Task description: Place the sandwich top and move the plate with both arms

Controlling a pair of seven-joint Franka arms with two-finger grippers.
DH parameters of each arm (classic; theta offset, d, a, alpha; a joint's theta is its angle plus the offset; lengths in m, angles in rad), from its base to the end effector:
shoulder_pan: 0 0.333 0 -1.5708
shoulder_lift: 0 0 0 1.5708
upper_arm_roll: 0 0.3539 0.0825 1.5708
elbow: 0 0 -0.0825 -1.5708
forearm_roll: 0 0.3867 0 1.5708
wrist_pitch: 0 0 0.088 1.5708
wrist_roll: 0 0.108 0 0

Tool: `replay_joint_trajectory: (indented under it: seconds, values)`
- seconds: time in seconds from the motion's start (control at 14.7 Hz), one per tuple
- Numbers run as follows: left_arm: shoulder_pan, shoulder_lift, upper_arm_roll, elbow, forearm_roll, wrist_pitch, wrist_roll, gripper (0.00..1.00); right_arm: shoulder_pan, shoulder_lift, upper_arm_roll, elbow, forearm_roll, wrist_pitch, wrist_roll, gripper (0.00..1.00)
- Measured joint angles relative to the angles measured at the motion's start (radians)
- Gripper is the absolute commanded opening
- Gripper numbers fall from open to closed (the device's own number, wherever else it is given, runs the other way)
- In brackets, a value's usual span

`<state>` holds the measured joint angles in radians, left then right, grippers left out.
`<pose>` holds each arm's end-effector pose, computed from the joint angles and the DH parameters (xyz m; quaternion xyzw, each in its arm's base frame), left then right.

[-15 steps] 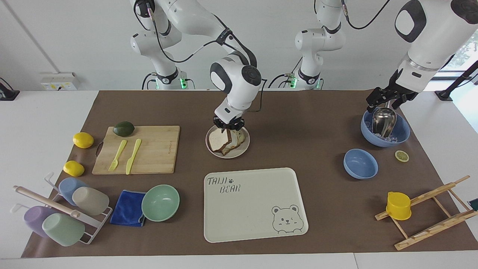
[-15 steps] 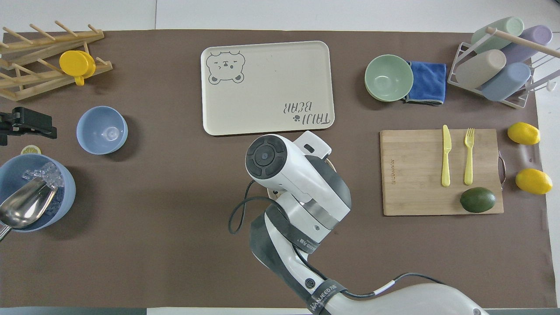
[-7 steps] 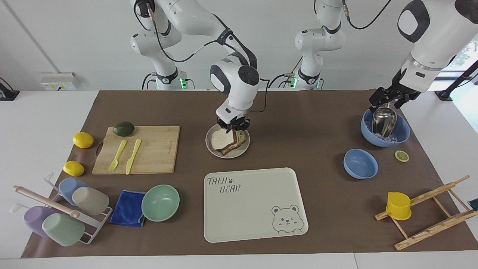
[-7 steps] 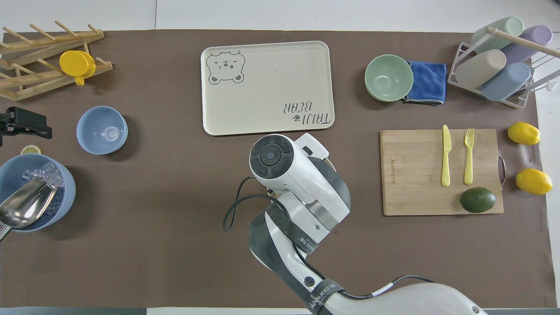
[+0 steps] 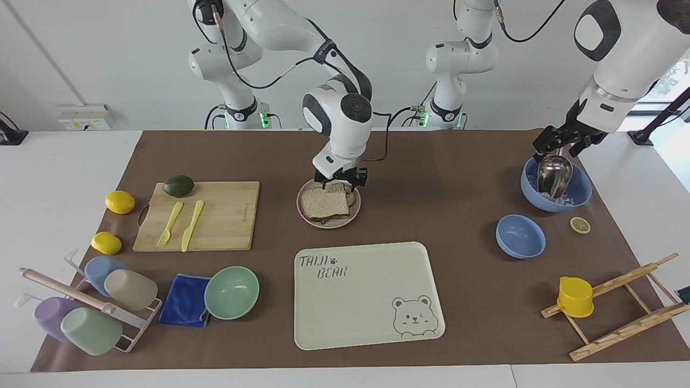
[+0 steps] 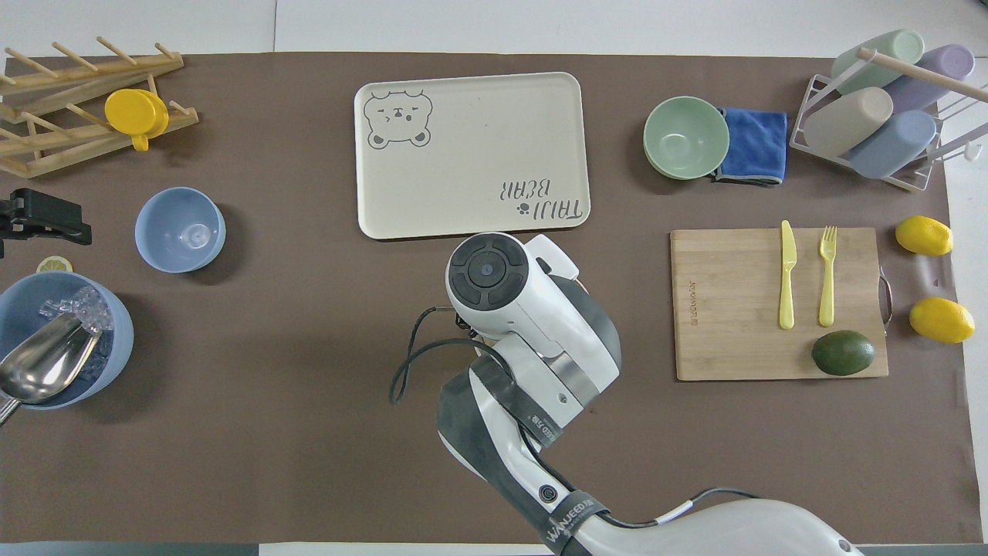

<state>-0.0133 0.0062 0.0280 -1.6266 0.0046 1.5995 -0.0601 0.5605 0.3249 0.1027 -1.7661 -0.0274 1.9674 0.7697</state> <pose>0.5600 0.0087 0.6339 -0.9992 -0.0373 0.0166 0.0028 0.5102 0.3890 0.4043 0.9969 -0.0487 -0.0486 0.0368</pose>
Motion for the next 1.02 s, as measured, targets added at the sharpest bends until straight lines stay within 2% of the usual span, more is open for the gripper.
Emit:
replay_joint_trajectory:
  seconds: [0.41, 0.82, 1.02]
  values:
    - [-0.011, -0.016, -0.019, -0.048, -0.003, 0.017, 0.0, 1.0, -0.122, -0.092, -0.002, 0.022, 0.044, -0.02, -0.062, 1.0]
    - [-0.103, -0.081, -0.028, -0.23, -0.133, 0.18, -0.065, 1.0, -0.358, -0.194, -0.009, 0.066, 0.045, -0.224, -0.438, 1.0]
    - [-0.176, -0.087, -0.03, -0.294, -0.204, 0.242, -0.091, 1.0, -0.451, -0.245, -0.011, 0.078, 0.046, -0.289, -0.535, 1.0]
